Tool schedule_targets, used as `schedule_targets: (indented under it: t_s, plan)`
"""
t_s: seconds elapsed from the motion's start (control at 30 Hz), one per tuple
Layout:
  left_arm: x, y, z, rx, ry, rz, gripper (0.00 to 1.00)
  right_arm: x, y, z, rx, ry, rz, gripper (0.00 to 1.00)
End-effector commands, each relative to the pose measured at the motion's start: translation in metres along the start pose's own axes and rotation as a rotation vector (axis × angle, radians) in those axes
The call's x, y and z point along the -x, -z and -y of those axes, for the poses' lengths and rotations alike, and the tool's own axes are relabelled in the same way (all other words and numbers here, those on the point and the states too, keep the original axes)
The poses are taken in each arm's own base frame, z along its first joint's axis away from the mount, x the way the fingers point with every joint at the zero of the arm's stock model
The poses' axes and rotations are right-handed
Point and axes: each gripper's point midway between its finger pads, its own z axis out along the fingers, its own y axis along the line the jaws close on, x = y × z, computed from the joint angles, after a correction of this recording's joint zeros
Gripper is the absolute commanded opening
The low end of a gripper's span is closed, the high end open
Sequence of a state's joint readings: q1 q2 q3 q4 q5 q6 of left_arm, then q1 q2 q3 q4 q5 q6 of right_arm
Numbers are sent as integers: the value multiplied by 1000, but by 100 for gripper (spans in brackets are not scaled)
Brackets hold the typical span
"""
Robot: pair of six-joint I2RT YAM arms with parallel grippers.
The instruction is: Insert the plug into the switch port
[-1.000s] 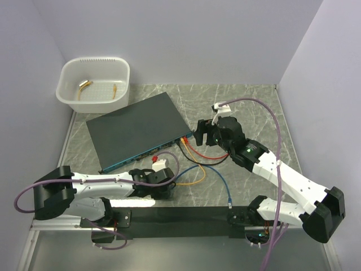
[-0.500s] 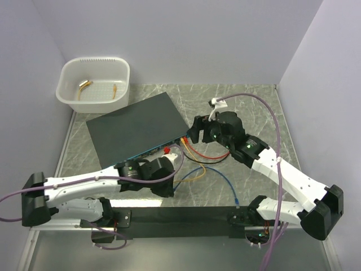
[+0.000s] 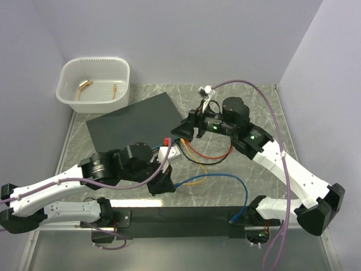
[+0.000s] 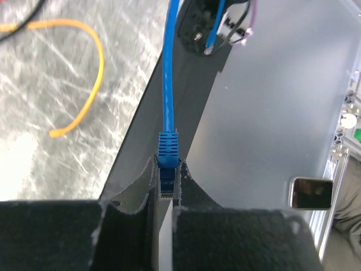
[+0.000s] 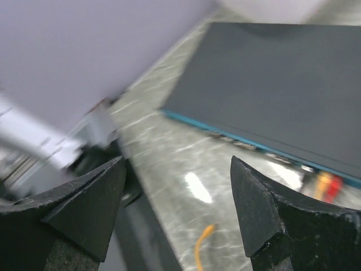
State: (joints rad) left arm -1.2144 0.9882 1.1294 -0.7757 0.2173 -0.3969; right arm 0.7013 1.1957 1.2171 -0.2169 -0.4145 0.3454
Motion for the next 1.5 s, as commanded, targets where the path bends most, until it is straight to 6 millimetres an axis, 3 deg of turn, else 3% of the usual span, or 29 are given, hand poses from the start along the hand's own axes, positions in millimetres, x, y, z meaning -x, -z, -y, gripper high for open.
schedule_targets:
  t_s: [0.0, 0.07, 0.1, 0.23, 0.37, 0.5, 0.67, 0.87, 1.17, 1.47]
  plan:
    - [22, 25, 20, -91, -150, 111, 0, 12, 29, -46, 259, 79, 56, 80]
    - [24, 30, 25, -115, -167, 131, 1, 16, 44, -51, 309, 76, 83, 77]
    - [25, 34, 26, -121, -174, 146, 0, 8, 53, -63, 397, 89, 55, 74]
    - [26, 41, 30, -135, -178, 165, 0, -8, 69, -78, 523, 143, 4, 66]
    - [23, 44, 37, -180, -169, 158, 0, -28, 72, -91, 622, 189, -70, 63]
    - [21, 48, 48, -237, -164, 147, 0, -65, 65, -117, 658, 257, -224, 60]
    - [21, 51, 51, -263, -146, 163, 1, -81, 48, -113, 602, 283, -264, 57]
    - [3, 41, 44, -282, -99, 117, 0, -99, 47, -127, 629, 328, -331, 52]
    - [-6, 28, 29, -281, -70, 83, 0, -109, 50, -133, 655, 332, -354, 51]
    - [-5, 26, 16, -258, -52, 83, 0, -138, 42, -130, 630, 333, -463, 45]
